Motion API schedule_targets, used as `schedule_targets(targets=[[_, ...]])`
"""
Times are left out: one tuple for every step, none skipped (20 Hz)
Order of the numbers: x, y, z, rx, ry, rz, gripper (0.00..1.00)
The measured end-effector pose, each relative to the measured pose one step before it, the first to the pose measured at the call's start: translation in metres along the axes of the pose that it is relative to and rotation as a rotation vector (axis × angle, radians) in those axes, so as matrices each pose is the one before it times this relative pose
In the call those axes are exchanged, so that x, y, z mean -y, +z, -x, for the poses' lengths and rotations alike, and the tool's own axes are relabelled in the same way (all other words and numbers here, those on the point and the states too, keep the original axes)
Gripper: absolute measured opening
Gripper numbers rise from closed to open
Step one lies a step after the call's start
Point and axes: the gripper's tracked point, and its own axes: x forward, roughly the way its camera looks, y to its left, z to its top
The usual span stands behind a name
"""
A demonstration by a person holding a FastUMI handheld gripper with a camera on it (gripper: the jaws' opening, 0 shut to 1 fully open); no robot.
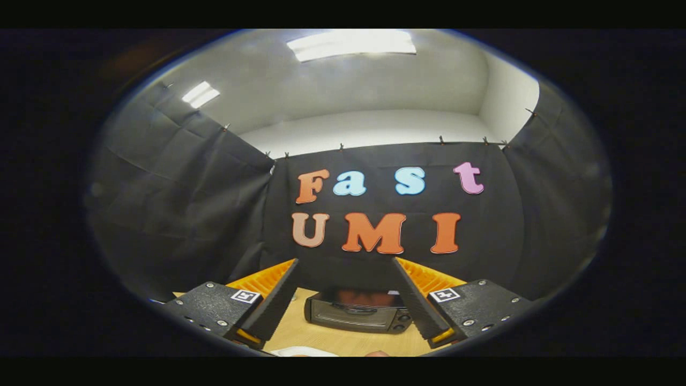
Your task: Open the toaster oven, put the food inside, and close the toaster oven door.
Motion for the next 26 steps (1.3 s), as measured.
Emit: schedule_targets(targets=[[-0.00187,0.00032,-0.00238,0.00121,0.00701,-0.00316,0.99],[-0.00182,0.00148,-0.00314,0.00221,0.00592,0.00071,0.99],[-0.00099,0.0017,-0.00315,0.00583,0.00353,0.00761,0.99],[-0.00029,0.00006,-0.00207,0.00398,-0.00082,0.01567,0.99],[0.00062,-0.00186,-0.00183,0.00096,-0.00612,0.01637,0.99],[-0.00005,-0.00309,-0.00244,0.00078,-0.00087,0.01278,0.99],[-0.00213,-0.00294,-0.00369,0.00177,0.00508,0.00452,0.99],[-0.0041,-0.00539,-0.00417,-0.00438,0.01009,0.00052,0.99],[-0.00177,-0.005,-0.00489,-0.0071,0.00478,-0.00595,0.99],[-0.00002,-0.00659,-0.00492,-0.00923,0.0036,-0.01002,0.99],[-0.00024,-0.00707,-0.00648,-0.01079,0.00138,-0.01641,0.99],[-0.00195,-0.00736,-0.00595,-0.01127,0.00734,-0.01965,0.99],[-0.00069,-0.00667,-0.00664,-0.01028,0.00355,-0.01833,0.99],[0.00197,-0.0057,-0.006,-0.01086,-0.00156,-0.01349,0.99],[0.00087,-0.00502,-0.00643,-0.00843,0.0021,-0.0083,0.99],[0.00118,-0.00601,-0.0054,-0.0094,-0.00224,-0.00554,0.99],[0.00133,-0.00391,-0.00442,-0.00226,-0.00144,-0.00541,0.99],[0.00307,-0.00256,-0.00529,-0.00073,-0.00824,-0.00452,0.99],[0.00235,-0.00248,-0.00547,-0.00221,-0.00715,-0.00014,0.99],[0.00237,-0.00502,-0.00596,-0.00455,-0.01048,-0.00152,0.99],[0.00294,-0.00717,-0.00717,-0.01104,-0.00798,-0.00438,0.99],[0.00131,-0.00869,-0.00682,-0.01037,-0.00679,-0.00298,0.99],[0.0033,-0.00835,-0.00698,-0.01195,-0.01122,-0.00541,0.99],[0.00117,-0.00764,-0.00774,-0.00627,-0.00571,-0.00323,0.99],[0.00219,-0.00899,-0.00779,-0.01374,-0.00907,-0.00735,0.99],[0.00015,-0.00921,-0.0076,-0.00926,0.00075,-0.00501,0.99]])
